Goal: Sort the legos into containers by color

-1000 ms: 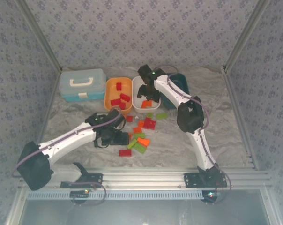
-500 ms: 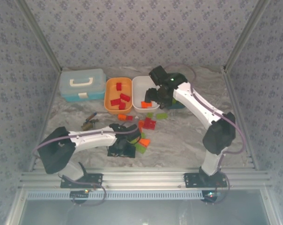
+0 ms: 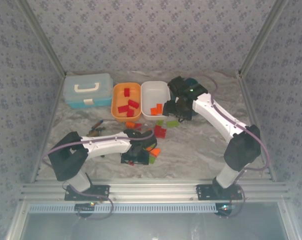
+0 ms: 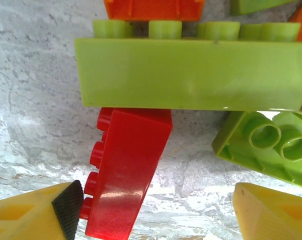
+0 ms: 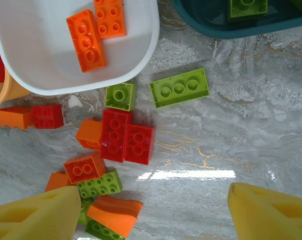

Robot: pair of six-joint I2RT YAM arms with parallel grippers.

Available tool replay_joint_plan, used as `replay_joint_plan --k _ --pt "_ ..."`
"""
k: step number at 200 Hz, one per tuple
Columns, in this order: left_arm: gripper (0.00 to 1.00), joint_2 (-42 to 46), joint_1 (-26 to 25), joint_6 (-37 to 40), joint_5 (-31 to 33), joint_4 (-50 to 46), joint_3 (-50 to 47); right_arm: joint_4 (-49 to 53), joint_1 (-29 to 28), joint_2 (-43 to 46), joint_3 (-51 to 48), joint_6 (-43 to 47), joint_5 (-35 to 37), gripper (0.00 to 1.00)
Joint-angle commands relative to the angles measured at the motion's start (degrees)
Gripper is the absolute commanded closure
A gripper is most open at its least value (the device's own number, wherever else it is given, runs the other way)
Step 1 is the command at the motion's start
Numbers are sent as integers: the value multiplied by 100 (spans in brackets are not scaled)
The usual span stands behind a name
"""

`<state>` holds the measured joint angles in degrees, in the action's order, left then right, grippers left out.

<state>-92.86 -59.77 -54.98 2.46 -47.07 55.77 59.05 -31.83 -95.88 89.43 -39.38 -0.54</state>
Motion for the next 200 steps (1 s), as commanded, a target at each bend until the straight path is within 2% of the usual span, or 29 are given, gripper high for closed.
replay_joint_plan --k 1,32,54,70,84,97,127,155,177,200 --pt "25 29 -20 -53 277 -268 16 16 28 152 -41 53 -73 21" --pt "42 -103 -9 74 364 -276 92 1 23 122 -62 27 -118 21" --pt "47 -175 -9 100 443 -292 48 36 31 122 -9 35 -100 22" --pt "58 -180 -9 135 491 -280 6 78 35 142 30 53 -73 22" --pt "72 -147 -13 162 550 -306 -3 97 30 165 40 75 -55 23" --pt "78 -110 -9 158 616 -360 11 120 38 188 40 84 -49 23" --pt "80 62 -17 137 745 -685 119 165 38 266 46 113 -53 23" --pt "80 489 144 231 964 -1394 618 186 46 423 75 221 -44 23" --pt "80 664 781 582 1004 -1736 1302 49 80 644 -34 287 -92 23" --pt "80 391 1600 1150 950 -1719 2097 -424 167 1028 -462 281 -368 25"
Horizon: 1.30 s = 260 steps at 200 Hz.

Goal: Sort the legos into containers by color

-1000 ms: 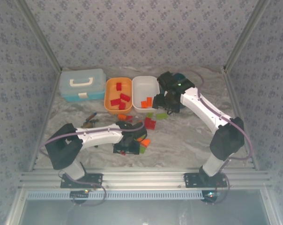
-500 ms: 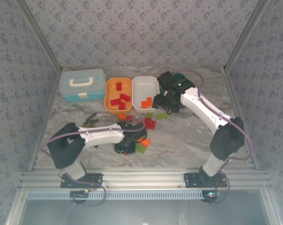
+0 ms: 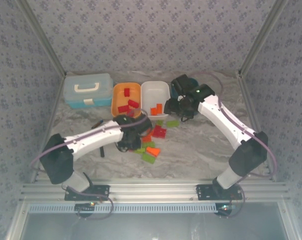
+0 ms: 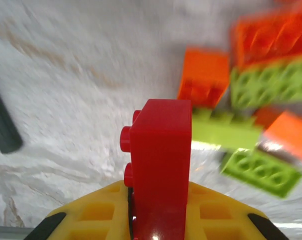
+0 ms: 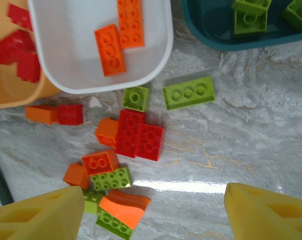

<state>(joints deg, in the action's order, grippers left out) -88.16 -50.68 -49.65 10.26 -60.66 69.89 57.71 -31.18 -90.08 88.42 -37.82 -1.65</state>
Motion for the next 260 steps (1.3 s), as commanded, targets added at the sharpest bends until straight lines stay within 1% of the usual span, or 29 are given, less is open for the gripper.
replay_joint_plan --k 1,14,19,37,67,103,121,146,167,190,210,228,242,260 --pt "80 -96 717 642 174 -350 729 -302 111 466 -383 126 -283 25" --pt "80 -438 1096 961 136 -217 1154 -577 171 612 -621 126 -477 25" --pt "80 -588 1213 1077 127 -178 1330 -620 171 646 -677 313 -494 25" --pt "80 -1176 1586 1494 176 -13 1940 -673 175 738 -792 399 -492 25" --pt "80 -2251 2153 1813 83 165 2979 -705 193 770 -878 523 -712 25" --pt "80 -3314 2475 1959 54 131 4129 -500 208 809 -1144 663 -700 26" --pt "79 -3686 2583 1992 27 116 4511 -432 179 797 -1334 812 -767 27" --pt "76 -4111 2696 2029 -21 -23 4925 -256 97 725 -1506 932 -665 28" --pt "73 -4322 2763 2021 -95 -134 5142 -213 9 650 -1660 956 -571 28" --pt "67 -4380 2774 2029 -109 -180 5151 -166 -97 511 -1716 928 -398 28" --pt "59 -4419 2785 2047 -128 -256 5136 -139 -226 372 -1731 852 -227 29" --pt "50 -4355 2782 2056 -136 -255 5064 -105 -301 257 -1732 719 -6 33" --pt "46 -4245 2782 2051 -138 -228 4990 -109 -270 182 -1693 540 146 35" --pt "40 -4032 2774 2005 -116 -189 4901 -163 -110 52 -1622 225 268 35"
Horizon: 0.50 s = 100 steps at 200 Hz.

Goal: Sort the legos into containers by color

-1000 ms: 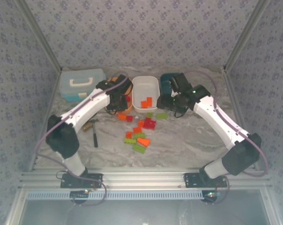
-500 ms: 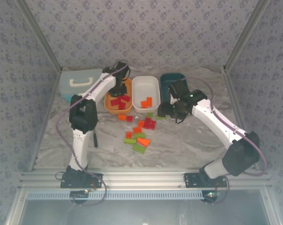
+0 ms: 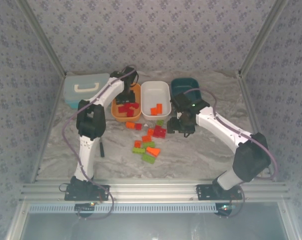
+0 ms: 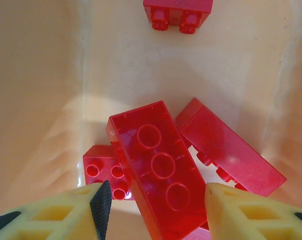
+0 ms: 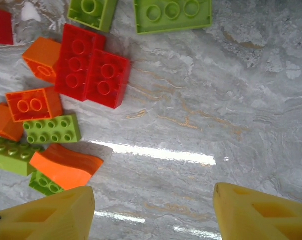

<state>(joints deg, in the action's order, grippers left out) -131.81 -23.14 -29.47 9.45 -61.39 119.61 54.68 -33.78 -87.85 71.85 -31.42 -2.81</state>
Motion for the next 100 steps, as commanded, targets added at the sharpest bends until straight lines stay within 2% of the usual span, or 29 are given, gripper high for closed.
replay_joint_plan --k 1,35,69,100 --pt "39 350 24 -13 -33 -114 -80 127 160 -175 37 -491 385 35" --pt "29 982 -41 -101 -71 172 -497 -332 238 -423 182 -1041 270 35" --pt "26 1533 -41 -248 -190 248 -1028 -231 -343 -794 571 -602 446 35" --pt "26 2341 -67 -531 -338 416 -1851 -120 -1135 -842 685 177 175 35"
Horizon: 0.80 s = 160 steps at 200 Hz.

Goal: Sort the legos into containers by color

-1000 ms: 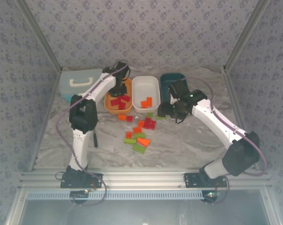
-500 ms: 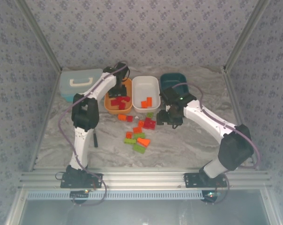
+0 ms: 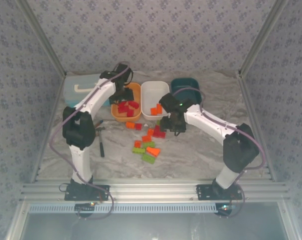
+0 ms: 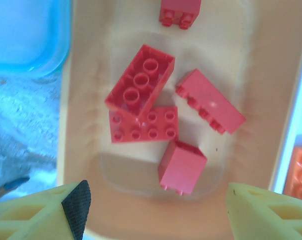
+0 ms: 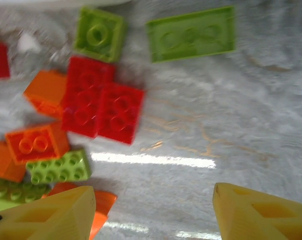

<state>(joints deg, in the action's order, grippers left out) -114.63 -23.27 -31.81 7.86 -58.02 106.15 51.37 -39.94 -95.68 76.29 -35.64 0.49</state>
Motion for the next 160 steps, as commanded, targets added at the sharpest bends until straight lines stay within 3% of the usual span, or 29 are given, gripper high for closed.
replay_joint_plan --k 1,48,108,160 --pt "26 651 -55 -302 -183 84 -532 221 -543 -67 248 618 -164 34" --pt "26 2509 -29 -1129 22 24 -2486 325 -1715 -469 585 1474 -468 31" --pt "23 4907 98 -1968 -161 -719 -4308 431 -1762 -1870 1688 2842 -814 37" --pt "23 5650 129 -2136 -184 -1209 -4439 708 -1893 -2510 2124 3203 -612 39"
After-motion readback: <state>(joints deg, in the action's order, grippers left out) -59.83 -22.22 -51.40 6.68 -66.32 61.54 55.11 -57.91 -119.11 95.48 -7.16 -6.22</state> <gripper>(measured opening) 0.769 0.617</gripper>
